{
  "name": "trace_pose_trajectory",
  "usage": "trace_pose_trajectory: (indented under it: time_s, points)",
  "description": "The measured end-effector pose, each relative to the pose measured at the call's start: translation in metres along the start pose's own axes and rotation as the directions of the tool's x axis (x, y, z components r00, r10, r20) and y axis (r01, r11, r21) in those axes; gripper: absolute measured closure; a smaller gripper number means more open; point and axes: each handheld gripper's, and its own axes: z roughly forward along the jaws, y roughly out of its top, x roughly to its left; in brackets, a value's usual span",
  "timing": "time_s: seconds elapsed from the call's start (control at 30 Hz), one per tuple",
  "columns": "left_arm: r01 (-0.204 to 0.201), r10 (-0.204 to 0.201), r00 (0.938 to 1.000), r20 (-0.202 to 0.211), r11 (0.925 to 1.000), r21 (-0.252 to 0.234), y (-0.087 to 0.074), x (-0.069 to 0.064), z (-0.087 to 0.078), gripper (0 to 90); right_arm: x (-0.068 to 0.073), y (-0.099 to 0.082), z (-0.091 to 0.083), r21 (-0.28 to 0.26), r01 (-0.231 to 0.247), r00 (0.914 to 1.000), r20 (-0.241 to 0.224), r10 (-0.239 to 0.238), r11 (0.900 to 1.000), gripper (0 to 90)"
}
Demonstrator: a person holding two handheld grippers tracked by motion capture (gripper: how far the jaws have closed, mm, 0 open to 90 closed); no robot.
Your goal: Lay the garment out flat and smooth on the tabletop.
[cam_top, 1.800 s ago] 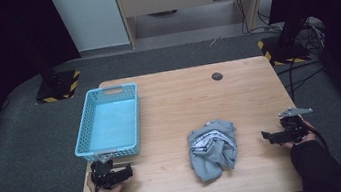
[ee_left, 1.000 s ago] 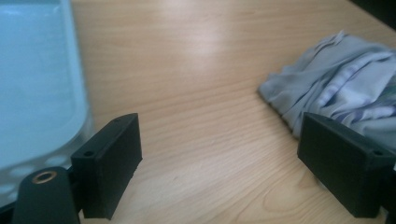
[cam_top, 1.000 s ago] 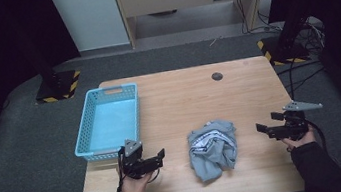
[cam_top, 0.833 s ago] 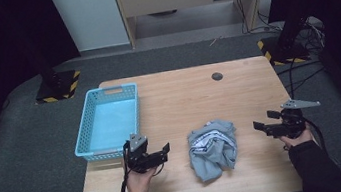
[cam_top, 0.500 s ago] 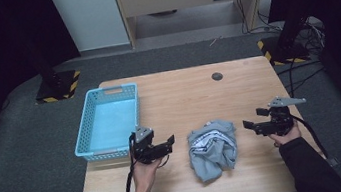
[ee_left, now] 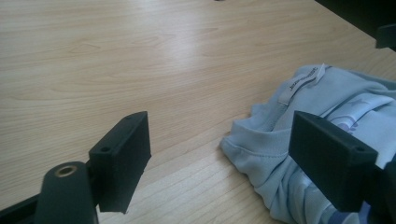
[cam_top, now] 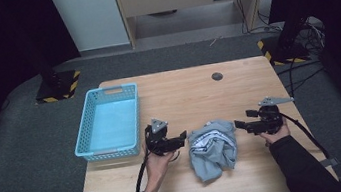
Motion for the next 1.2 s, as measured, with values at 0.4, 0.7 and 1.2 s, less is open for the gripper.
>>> trace_pose_trajectory:
  time_s: [0.4, 0.7, 1.2]
  points:
    - [-0.013, 0.009, 0.9992, 0.039, 0.9951, 0.098, -0.012, -0.009, 0.028, 22.4, 0.003, -0.011, 0.023, 0.081, -0.01, 0.9973, -0.072, 0.016, 0.9966, 18.9]
    - [0.002, -0.009, 0.9979, 0.064, 0.9936, 0.113, -0.018, -0.007, 0.042, 34.1, 0.003, -0.014, 0.031, 0.103, -0.028, 0.9958, -0.084, 0.036, 0.9943, 27.4]
    - [0.004, -0.019, 0.9962, 0.085, 0.9863, 0.165, -0.023, -0.014, 0.051, 73.3, 0.008, -0.026, 0.045, 0.188, -0.016, 0.999, -0.037, 0.023, 0.9821, 64.6]
